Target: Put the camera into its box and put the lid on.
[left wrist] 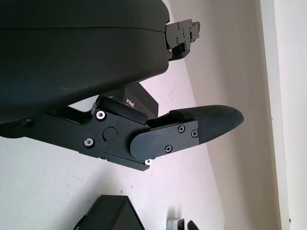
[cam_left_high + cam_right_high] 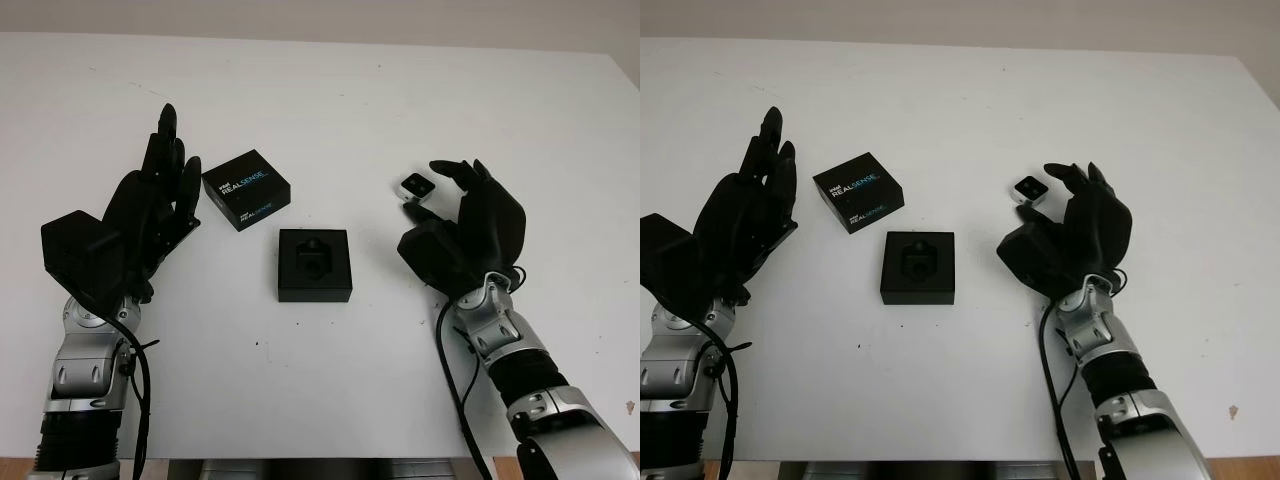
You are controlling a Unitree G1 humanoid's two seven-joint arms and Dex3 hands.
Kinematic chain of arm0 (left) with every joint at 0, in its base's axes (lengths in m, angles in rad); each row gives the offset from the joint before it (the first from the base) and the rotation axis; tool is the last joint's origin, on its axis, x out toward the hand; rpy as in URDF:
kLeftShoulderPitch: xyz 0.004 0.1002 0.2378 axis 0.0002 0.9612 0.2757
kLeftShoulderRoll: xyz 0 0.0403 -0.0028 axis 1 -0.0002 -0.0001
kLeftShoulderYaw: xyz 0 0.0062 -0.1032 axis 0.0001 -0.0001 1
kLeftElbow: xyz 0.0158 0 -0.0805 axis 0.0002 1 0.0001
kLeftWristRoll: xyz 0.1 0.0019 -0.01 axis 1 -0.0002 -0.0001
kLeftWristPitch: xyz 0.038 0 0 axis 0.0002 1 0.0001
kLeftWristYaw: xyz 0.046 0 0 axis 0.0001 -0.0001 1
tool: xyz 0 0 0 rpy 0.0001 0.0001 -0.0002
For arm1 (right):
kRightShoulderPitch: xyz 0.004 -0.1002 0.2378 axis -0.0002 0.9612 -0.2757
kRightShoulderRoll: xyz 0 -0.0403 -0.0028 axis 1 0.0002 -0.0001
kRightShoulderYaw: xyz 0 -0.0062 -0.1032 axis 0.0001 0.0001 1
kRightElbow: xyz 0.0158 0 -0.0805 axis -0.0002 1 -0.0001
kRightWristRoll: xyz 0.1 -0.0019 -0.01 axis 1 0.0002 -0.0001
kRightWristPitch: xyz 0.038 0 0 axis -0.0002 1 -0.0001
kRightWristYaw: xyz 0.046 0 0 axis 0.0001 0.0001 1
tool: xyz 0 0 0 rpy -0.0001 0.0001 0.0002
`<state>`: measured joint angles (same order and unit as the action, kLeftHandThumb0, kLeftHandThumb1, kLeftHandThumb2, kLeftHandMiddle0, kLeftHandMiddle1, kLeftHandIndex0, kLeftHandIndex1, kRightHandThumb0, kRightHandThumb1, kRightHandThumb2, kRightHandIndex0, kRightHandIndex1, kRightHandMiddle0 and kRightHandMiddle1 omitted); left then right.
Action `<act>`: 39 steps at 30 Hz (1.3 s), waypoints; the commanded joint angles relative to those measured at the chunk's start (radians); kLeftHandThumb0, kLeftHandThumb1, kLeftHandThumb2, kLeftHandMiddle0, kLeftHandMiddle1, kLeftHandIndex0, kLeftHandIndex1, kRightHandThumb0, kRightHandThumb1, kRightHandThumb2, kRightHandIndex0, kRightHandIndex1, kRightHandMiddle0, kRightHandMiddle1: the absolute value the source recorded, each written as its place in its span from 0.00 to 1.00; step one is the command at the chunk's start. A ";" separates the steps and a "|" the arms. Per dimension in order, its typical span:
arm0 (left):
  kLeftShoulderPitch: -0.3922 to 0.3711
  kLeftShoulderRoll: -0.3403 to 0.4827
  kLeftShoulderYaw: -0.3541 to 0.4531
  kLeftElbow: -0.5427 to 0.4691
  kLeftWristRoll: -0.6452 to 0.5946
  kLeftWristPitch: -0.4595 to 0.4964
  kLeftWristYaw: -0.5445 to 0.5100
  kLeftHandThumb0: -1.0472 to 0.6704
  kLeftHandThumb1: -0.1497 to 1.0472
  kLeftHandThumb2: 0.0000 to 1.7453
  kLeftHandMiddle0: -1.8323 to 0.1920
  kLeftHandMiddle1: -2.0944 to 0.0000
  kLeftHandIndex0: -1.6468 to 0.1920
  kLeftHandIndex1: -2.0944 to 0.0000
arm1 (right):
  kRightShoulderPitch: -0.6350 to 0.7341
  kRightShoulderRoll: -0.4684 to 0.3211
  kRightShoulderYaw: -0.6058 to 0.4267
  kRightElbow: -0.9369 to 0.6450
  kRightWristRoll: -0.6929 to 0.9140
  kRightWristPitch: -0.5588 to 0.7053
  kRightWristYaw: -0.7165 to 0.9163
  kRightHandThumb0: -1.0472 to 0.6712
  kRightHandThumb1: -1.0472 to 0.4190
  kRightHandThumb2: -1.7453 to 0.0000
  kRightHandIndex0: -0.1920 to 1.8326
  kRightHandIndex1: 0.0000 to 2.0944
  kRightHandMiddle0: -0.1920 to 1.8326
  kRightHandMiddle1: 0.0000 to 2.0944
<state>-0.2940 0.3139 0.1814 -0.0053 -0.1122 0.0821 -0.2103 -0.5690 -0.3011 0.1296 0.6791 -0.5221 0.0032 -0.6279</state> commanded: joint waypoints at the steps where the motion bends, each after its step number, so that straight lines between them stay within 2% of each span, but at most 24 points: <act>1: -0.008 0.003 0.004 -0.011 -0.005 -0.005 -0.001 0.15 1.00 0.37 1.00 1.00 1.00 1.00 | 0.067 -0.002 0.003 0.035 0.000 0.007 -0.001 0.27 0.10 0.97 0.28 0.03 0.38 0.23; 10: -0.007 0.008 0.004 -0.016 -0.006 0.006 0.002 0.15 1.00 0.37 1.00 1.00 1.00 1.00 | 0.040 0.011 0.028 0.092 -0.020 0.053 0.000 0.26 0.10 0.97 0.31 0.04 0.41 0.24; 21: -0.002 0.010 0.002 -0.014 -0.005 -0.009 -0.001 0.15 1.00 0.37 1.00 1.00 1.00 1.00 | -0.004 0.038 0.034 0.184 0.015 0.035 0.031 0.28 0.09 0.97 0.32 0.04 0.43 0.27; 25: -0.001 0.012 0.001 -0.015 -0.003 -0.008 -0.003 0.15 1.00 0.37 1.00 1.00 1.00 1.00 | -0.014 0.047 0.028 0.205 0.033 0.022 0.034 0.30 0.07 0.97 0.33 0.04 0.45 0.32; 28: -0.002 0.011 0.000 -0.016 -0.003 -0.004 -0.002 0.15 1.00 0.37 1.00 1.00 1.00 1.00 | -0.021 0.052 0.029 0.217 0.041 0.015 0.036 0.31 0.05 0.97 0.33 0.03 0.40 0.43; 31: -0.001 0.010 -0.001 -0.015 0.002 -0.007 0.002 0.15 1.00 0.37 1.00 1.00 1.00 1.00 | -0.027 0.059 0.021 0.226 0.055 0.007 0.035 0.33 0.03 0.97 0.33 0.03 0.36 0.49; 39: 0.000 0.011 -0.002 -0.016 0.012 -0.004 0.003 0.15 1.00 0.37 1.00 1.00 1.00 1.00 | -0.037 0.064 0.006 0.268 0.089 -0.067 0.015 0.34 0.01 0.97 0.35 0.03 0.33 0.55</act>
<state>-0.2940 0.3190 0.1806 -0.0061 -0.1039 0.0822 -0.2096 -0.6731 -0.2648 0.1320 0.8934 -0.4449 -0.0618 -0.6174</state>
